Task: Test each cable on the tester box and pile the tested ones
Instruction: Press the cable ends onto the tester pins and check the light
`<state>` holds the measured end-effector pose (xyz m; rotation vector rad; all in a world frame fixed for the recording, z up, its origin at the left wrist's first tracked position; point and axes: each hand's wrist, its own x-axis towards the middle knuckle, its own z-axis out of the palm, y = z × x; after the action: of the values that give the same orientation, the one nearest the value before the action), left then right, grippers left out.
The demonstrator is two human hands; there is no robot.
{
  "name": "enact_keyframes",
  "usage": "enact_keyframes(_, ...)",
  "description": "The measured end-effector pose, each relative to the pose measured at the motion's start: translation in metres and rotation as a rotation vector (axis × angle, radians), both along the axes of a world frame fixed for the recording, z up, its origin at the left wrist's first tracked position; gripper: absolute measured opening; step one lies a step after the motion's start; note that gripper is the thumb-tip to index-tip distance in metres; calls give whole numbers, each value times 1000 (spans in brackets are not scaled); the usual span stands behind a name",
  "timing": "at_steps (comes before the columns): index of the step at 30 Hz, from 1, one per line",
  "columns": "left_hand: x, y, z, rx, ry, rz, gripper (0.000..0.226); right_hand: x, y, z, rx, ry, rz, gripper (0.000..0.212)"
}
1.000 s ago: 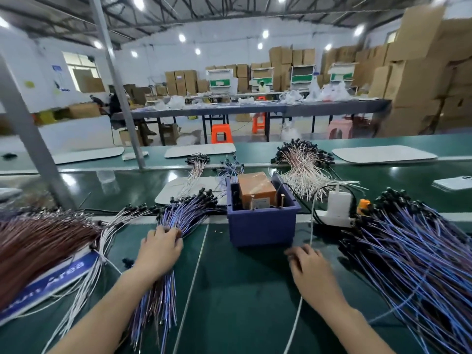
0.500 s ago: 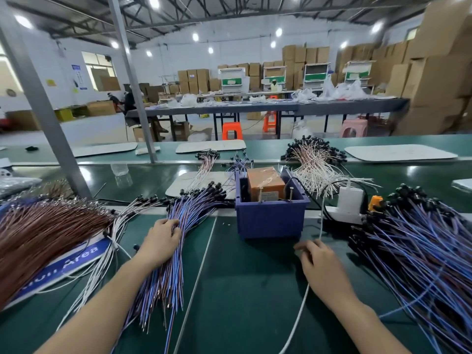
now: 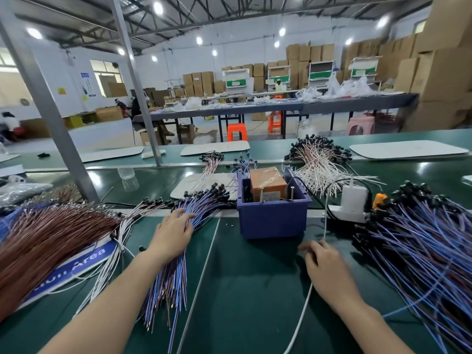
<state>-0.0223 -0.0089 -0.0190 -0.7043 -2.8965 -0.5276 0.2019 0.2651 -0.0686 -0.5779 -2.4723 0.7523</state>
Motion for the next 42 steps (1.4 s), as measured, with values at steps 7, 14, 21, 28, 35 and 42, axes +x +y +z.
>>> enact_keyframes(7,-26,46,5,-263,137,-121,42,-2,1,0,-9,11,5,22)
enact_keyframes(14,-35,70,-11,-470,286,-199,34,-8,3,-1,-52,14,-58,21)
enact_keyframes(21,-35,79,-19,-596,387,-52,32,-31,10,10,169,-204,-195,22)
enact_keyframes(28,-43,85,4,-192,91,69,33,-33,13,10,152,-212,-196,19)
enact_keyframes(35,-43,59,86,584,-253,-126,24,-33,11,11,177,-181,-228,14)
enact_keyframes(42,-10,29,216,1129,174,-254,17,-29,7,13,135,-174,-256,15)
